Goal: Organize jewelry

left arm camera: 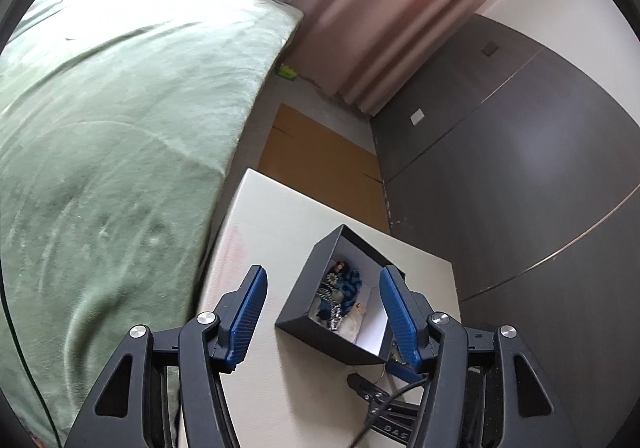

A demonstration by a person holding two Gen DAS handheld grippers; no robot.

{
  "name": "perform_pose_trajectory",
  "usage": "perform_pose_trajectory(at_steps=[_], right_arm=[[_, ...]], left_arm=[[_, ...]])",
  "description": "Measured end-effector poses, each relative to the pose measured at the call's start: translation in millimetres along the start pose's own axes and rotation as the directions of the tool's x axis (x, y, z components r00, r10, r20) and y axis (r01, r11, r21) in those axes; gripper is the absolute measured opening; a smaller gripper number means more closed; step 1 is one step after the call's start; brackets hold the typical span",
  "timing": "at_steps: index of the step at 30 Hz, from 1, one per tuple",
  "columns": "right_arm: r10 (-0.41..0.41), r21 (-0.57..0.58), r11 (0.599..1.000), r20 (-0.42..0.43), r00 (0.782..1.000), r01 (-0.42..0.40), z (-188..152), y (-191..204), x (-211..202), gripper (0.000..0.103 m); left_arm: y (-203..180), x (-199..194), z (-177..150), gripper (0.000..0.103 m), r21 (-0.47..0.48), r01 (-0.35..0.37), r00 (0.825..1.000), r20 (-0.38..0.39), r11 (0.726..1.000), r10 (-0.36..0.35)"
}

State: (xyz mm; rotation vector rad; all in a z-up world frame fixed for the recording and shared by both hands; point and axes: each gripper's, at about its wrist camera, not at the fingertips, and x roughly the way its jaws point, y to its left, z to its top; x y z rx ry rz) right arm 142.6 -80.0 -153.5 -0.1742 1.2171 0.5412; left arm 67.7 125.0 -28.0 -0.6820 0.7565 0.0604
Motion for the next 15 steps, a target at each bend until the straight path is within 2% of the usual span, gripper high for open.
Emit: perform_pose_trajectory(at_steps=[5, 6, 7, 8, 15], right_arm=[[-0.119, -0.091, 0.989, 0.021, 0.993, 0.121, -4.6, 22.6, 5.3, 0.065], [-0.119, -0.088, 0.989, 0.027, 0.993, 0.121, -6.0, 26.2, 6.0, 0.065], [-0.118, -0.085, 0.989, 0.03, 0.993, 0.12, -7.0, 25.5, 5.7, 0.06], [-0.119, -0.088, 0.989, 0.034, 0.992, 0.122, -7.9, 25.3, 4.6, 0.05], [-0.105, -0.064, 0.992, 0.026, 0.994, 0.106, -24.5, 11.4, -8.9, 0.047]], left_arm=[[7.5, -8.9, -1.8, 0.06, -0.011, -0.005, 1.0, 0.006, 1.0, 0.005], [8.7, -10.4, -2.4, 0.06, -0.012, -0.006, 1.0, 0.007, 1.0, 0.006], [10.0, -12.9, -3.6, 0.06, -0.014, -0.006, 1.0, 0.008, 1.0, 0.006], [10.5, -14.8, -4.0, 0.06, -0.014, -0.006, 1.0, 0.009, 1.0, 0.006], [12.3, -25.6, -9.3, 0.06, -0.011, -0.007, 1.0, 0.017, 1.0, 0.008]])
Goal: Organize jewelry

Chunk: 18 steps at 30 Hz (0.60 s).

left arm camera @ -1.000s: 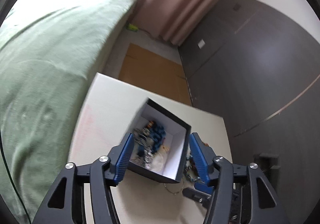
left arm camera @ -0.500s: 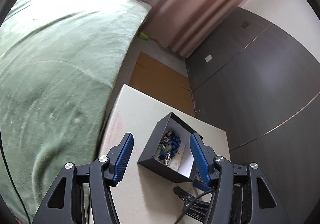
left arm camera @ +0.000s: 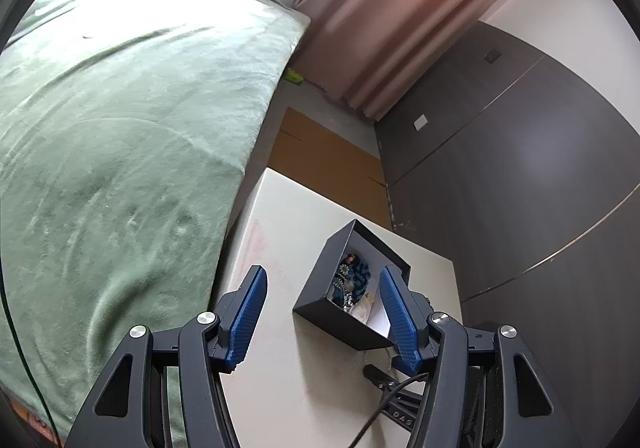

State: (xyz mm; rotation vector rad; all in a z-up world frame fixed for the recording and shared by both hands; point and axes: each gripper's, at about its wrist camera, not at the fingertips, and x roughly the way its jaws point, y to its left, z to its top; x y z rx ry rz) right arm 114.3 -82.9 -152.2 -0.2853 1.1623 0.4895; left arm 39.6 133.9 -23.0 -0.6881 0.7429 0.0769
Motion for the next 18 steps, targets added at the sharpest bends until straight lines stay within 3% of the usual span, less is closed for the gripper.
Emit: perform_pose_trajectory(at_steps=[8, 13, 18], right_arm=[[0.075, 0.074, 0.994, 0.076, 0.994, -0.081, -7.3, -17.8, -37.4, 0.047], [0.15, 0.127, 0.977, 0.177, 0.973, -0.173, -1.4, -31.6, -63.8, 0.047], [0.193, 0.14, 0.96, 0.294, 0.936, -0.242, 18.0, -33.4, -77.1, 0.048]], left_arm=[[-0.5, 2.4, 0.0, 0.06, 0.008, -0.001, 1.0, -0.013, 1.0, 0.001], [-2.7, 8.6, 0.9, 0.06, 0.022, 0.002, 1.0, -0.021, 1.0, -0.002], [-0.5, 14.5, 4.4, 0.082, 0.016, -0.035, 0.999, -0.011, 0.999, 0.035]])
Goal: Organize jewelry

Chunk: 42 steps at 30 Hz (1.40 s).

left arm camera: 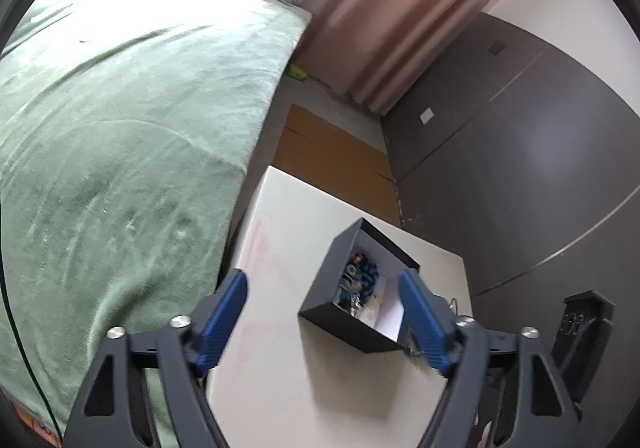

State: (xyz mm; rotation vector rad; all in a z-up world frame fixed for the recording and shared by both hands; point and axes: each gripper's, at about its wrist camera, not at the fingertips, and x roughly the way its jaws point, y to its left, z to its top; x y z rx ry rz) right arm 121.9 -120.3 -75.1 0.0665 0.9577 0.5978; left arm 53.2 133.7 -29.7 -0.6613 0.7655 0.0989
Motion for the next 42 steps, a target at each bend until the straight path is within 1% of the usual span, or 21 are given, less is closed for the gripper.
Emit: perform_pose_trajectory(at_steps=[3, 5, 7, 9, 10, 11, 12, 13, 14, 15, 19, 22, 26, 30, 31, 34, 36, 37, 39, 40, 42], right_arm=[[0.042, 0.019, 0.999, 0.035, 0.998, -0.043, 4.3, 7.7, 4.9, 0.048], [0.066, 0.025, 0.997, 0.052, 0.996, -0.067, 12.9, 10.4, 10.4, 0.048], [0.115, 0.027, 0.993, 0.08, 0.99, -0.117, 21.4, 15.9, 16.9, 0.048], [0.138, 0.022, 0.99, 0.103, 0.985, -0.141, 28.7, 20.0, 23.1, 0.05], [0.142, 0.023, 0.989, 0.098, 0.985, -0.145, 32.6, 21.3, 28.1, 0.053], [0.149, 0.028, 0.988, 0.083, 0.985, -0.152, 33.7, 20.9, 32.8, 0.06], [0.158, 0.038, 0.986, 0.069, 0.985, -0.161, 35.2, 18.7, 36.1, 0.063], [0.16, 0.051, 0.985, 0.064, 0.985, -0.164, 34.6, 15.5, 37.0, 0.07], [0.155, 0.066, 0.985, 0.066, 0.986, -0.159, 33.5, 11.2, 36.8, 0.074], [0.145, 0.078, 0.986, 0.067, 0.987, -0.151, 32.1, 6.1, 35.8, 0.075], [0.119, 0.139, 0.982, 0.062, 0.991, -0.127, 27.7, -17.8, 28.7, 0.075], [0.101, 0.177, 0.978, 0.067, 0.993, -0.112, 22.9, -33.6, 14.7, 0.078], [0.066, 0.208, 0.975, 0.061, 0.996, -0.078, 19.4, -47.5, 1.5, 0.078], [0.024, 0.228, 0.973, 0.053, 0.998, -0.036, 16.3, -61.1, -10.6, 0.078], [0.014, 0.236, 0.972, 0.049, 0.999, -0.025, 15.7, -65.4, -13.0, 0.078], [-0.007, 0.268, 0.963, 0.048, 0.999, -0.006, 12.9, -80.1, -21.4, 0.078], [-0.011, 0.288, 0.958, 0.049, 0.999, -0.004, 11.0, -91.0, -27.4, 0.078], [-0.013, 0.299, 0.954, 0.051, 0.999, -0.002, 10.3, -96.6, -31.0, 0.078], [-0.019, 0.318, 0.948, 0.046, 0.999, 0.003, 7.8, -106.7, -35.5, 0.078], [-0.022, 0.326, 0.945, 0.043, 0.999, 0.007, 7.3, -110.9, -37.8, 0.078], [-0.026, 0.342, 0.94, 0.041, 0.999, 0.011, 6.3, -117.8, -42.4, 0.078]], left_arm=[[2.2, 3.7, 4.5, 0.085, -0.014, 0.012, 1.0, 0.0, 1.0, -0.012], [3.2, 6.1, 7.7, 0.088, -0.021, 0.018, 1.0, 0.004, 1.0, -0.018], [4.4, 7.9, 10.7, 0.092, -0.032, 0.021, 1.0, 0.009, 0.999, -0.021], [5.8, 9.9, 13.1, 0.096, -0.048, 0.03, 0.999, 0.015, 0.998, -0.029], [5.8, 11.5, 13.7, 0.096, -0.05, 0.032, 0.999, 0.017, 0.998, -0.031], [4.4, 12.6, 13.7, 0.097, -0.048, 0.032, 0.999, 0.015, 0.998, -0.031], [2.9, 14.5, 13.7, 0.097, -0.043, 0.031, 0.999, 0.012, 0.999, -0.031], [0.9, 16.5, 13.4, 0.097, -0.037, 0.032, 0.999, 0.009, 0.999, -0.031], [-2.1, 18.6, 12.8, 0.097, -0.03, 0.035, 0.999, 0.004, 0.999, -0.034], [-4.5, 20.5, 12.0, 0.097, -0.025, 0.036, 0.999, -0.001, 0.999, -0.036], [-19.5, 27.0, 5.7, 0.097, 0.011, 0.033, 0.999, -0.018, 0.999, -0.033], [-33.7, 30.6, -0.4, 0.097, 0.046, 0.04, 0.999, -0.031, 0.998, -0.039], [-56.9, 38.2, -11.9, 0.097, 0.103, 0.056, 0.997, -0.052, 0.993, -0.051], [-78.7, 43.7, -24.8, 0.097, 0.146, 0.065, 0.997, -0.045, 0.987, -0.059], [-85.1, 45.9, -28.2, 0.096, 0.162, 0.069, 0.997, -0.048, 0.984, -0.062], [-99.7, 53.5, -38.0, 0.089, 0.196, 0.085, 0.995, -0.071, 0.977, -0.072], [-108.4, 60.4, -44.8, 0.082, 0.211, 0.092, 0.993, -0.091, 0.973, -0.074], [-113.1, 65.1, -48.6, 0.08, 0.216, 0.097, 0.992, -0.104, 0.972, -0.076], [-119.3, 71.4, -54.2, 0.073, 0.22, 0.109, 0.989, -0.124, 0.969, -0.083], [-123.2, 74.5, -56.9, 0.072, 0.225, 0.114, 0.987, -0.134, 0.968, -0.085], [-131.3, 81.9, -62.6, 0.064, 0.233, 0.119, 0.985, -0.153, 0.965, -0.084]])
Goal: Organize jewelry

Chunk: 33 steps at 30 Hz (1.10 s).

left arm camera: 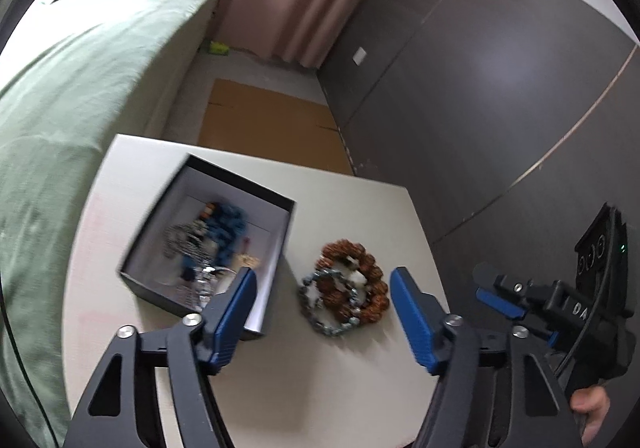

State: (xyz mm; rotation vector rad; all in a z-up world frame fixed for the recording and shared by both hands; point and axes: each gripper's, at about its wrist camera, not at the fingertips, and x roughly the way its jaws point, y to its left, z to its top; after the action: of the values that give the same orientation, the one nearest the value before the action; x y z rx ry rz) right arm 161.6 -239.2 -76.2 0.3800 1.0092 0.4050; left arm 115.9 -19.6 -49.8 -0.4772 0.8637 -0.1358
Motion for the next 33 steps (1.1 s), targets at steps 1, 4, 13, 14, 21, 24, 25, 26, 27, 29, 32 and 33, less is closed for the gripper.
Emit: perform_pose_trajectory(at_steps=[1, 4, 13, 14, 21, 24, 25, 26, 27, 29, 32, 33], right_arm=[[-0.001, 0.013, 1.0, 0.0, 1.0, 0.001, 1.6, -5.2, -2.5, 0.078], [0.004, 0.04, 0.999, 0.004, 1.0, -0.004, 4.6, -16.9, -7.2, 0.078], [0.008, 0.166, 0.986, 0.024, 1.0, -0.012, 13.8, -55.0, -19.9, 0.078], [0.006, 0.173, 0.985, 0.026, 1.0, -0.011, 14.5, -57.9, -20.7, 0.078], [0.031, 0.184, 0.982, 0.038, 0.999, -0.038, 18.6, -65.2, -26.5, 0.078], [0.032, 0.197, 0.98, 0.036, 0.999, -0.039, 18.5, -70.1, -27.3, 0.078], [0.031, 0.2, 0.979, 0.034, 0.999, -0.037, 18.7, -71.0, -27.0, 0.078], [0.028, 0.2, 0.979, 0.033, 0.999, -0.034, 18.8, -71.3, -26.9, 0.078], [0.024, 0.199, 0.979, 0.032, 0.999, -0.03, 18.8, -70.8, -26.9, 0.078], [0.015, 0.195, 0.981, 0.029, 0.999, -0.021, 18.4, -70.6, -26.7, 0.078], [0.014, 0.193, 0.981, 0.022, 1.0, -0.018, 18.4, -70.4, -25.2, 0.078], [0.012, 0.192, 0.981, 0.02, 1.0, -0.016, 18.3, -70.4, -24.8, 0.078]], left_arm=[[-3.1, 4.6, -1.5, 0.062, -0.009, 0.017, 1.0, -0.014, 1.0, -0.017], [-10.7, 17.6, -5.9, 0.056, -0.029, 0.024, 0.998, -0.055, 0.999, -0.026], [-46.8, 61.2, -19.7, 0.037, 0.049, -0.039, 0.991, -0.125, 0.998, 0.045], [-50.4, 65.3, -21.1, 0.037, 0.068, -0.056, 0.99, -0.124, 0.996, 0.065], [-56.4, 89.7, -28.9, 0.035, 0.123, -0.132, 0.979, -0.137, 0.984, 0.148], [-58.1, 100.0, -31.2, 0.033, 0.145, -0.168, 0.972, -0.139, 0.975, 0.189], [-58.5, 103.3, -32.1, 0.033, 0.152, -0.179, 0.97, -0.14, 0.972, 0.2], [-59.3, 105.4, -33.1, 0.033, 0.163, -0.192, 0.968, -0.133, 0.968, 0.215], [-60.9, 106.0, -33.4, 0.033, 0.18, -0.213, 0.964, -0.12, 0.96, 0.236], [-64.4, 111.3, -34.4, 0.032, 0.217, -0.263, 0.951, -0.106, 0.94, 0.29], [-65.6, 113.8, -36.8, 0.031, 0.246, -0.287, 0.943, -0.098, 0.926, 0.318], [-66.3, 114.3, -37.3, 0.029, 0.257, -0.294, 0.94, -0.094, 0.921, 0.327]])
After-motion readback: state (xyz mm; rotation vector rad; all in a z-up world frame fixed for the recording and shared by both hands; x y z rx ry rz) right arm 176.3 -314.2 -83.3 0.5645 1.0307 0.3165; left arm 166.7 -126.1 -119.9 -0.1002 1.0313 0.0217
